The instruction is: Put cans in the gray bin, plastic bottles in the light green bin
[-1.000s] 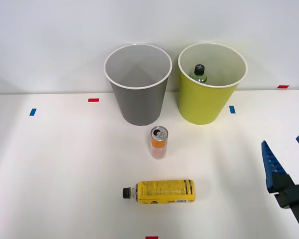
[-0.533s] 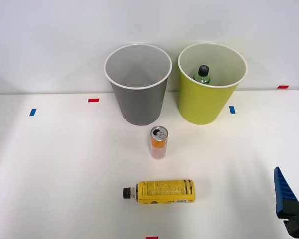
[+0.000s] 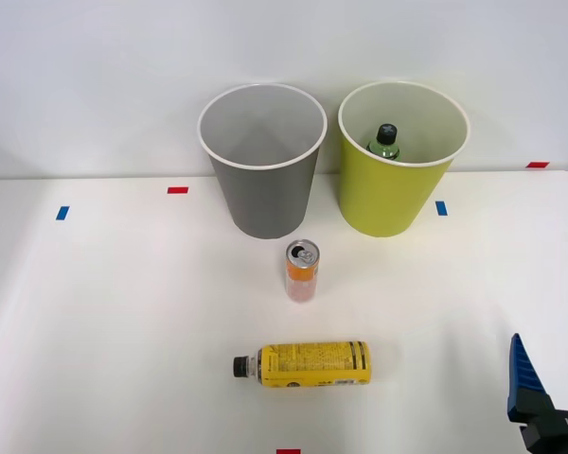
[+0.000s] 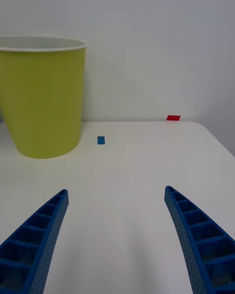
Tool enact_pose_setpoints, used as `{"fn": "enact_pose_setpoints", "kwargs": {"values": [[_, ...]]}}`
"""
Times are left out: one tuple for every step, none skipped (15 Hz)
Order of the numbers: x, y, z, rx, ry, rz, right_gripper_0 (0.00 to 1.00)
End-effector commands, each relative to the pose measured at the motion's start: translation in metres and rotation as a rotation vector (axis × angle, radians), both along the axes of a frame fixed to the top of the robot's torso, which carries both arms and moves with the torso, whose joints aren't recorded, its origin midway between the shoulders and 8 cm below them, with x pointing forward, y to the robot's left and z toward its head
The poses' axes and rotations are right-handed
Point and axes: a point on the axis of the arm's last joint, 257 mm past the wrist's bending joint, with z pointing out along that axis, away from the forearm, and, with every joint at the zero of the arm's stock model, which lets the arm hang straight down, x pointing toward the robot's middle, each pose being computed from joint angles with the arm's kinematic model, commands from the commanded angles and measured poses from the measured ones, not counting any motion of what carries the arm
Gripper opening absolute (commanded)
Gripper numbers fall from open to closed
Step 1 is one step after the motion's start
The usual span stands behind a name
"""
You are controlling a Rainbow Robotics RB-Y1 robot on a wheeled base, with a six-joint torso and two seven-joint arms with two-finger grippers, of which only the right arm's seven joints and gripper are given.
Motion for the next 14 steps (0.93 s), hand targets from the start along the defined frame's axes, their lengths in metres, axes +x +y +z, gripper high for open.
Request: {"fn": "enact_pose_setpoints", "kwargs": {"values": [[0.027, 0.014, -0.014, 0.018, -0.050, -0.016, 0.65], [0.028, 0.019, -0.017, 0.052, -0.066, -0.003, 0.65], [0.028, 0.026, -0.021, 0.097, -0.100, 0.023, 0.66], [0.024, 0.032, -0.027, 0.143, -0.131, 0.054, 0.66], [0.019, 0.036, -0.032, 0.145, -0.157, 0.084, 0.65], [0.013, 0.039, -0.034, 0.127, -0.172, 0.108, 0.65], [0.006, 0.041, -0.035, 0.101, -0.179, 0.132, 0.65], [-0.002, 0.041, -0.037, 0.067, -0.171, 0.151, 0.65], [-0.011, 0.039, -0.038, -0.010, -0.165, 0.152, 0.65], [-0.019, 0.036, -0.042, -0.070, -0.148, 0.142, 0.65], [-0.027, 0.033, -0.045, -0.121, -0.132, 0.131, 0.66], [-0.033, 0.033, -0.048, -0.150, -0.122, 0.126, 0.65], [-0.039, 0.035, -0.048, -0.148, -0.120, 0.123, 0.66], [-0.045, 0.039, -0.052, -0.129, -0.109, 0.125, 0.70]]}}
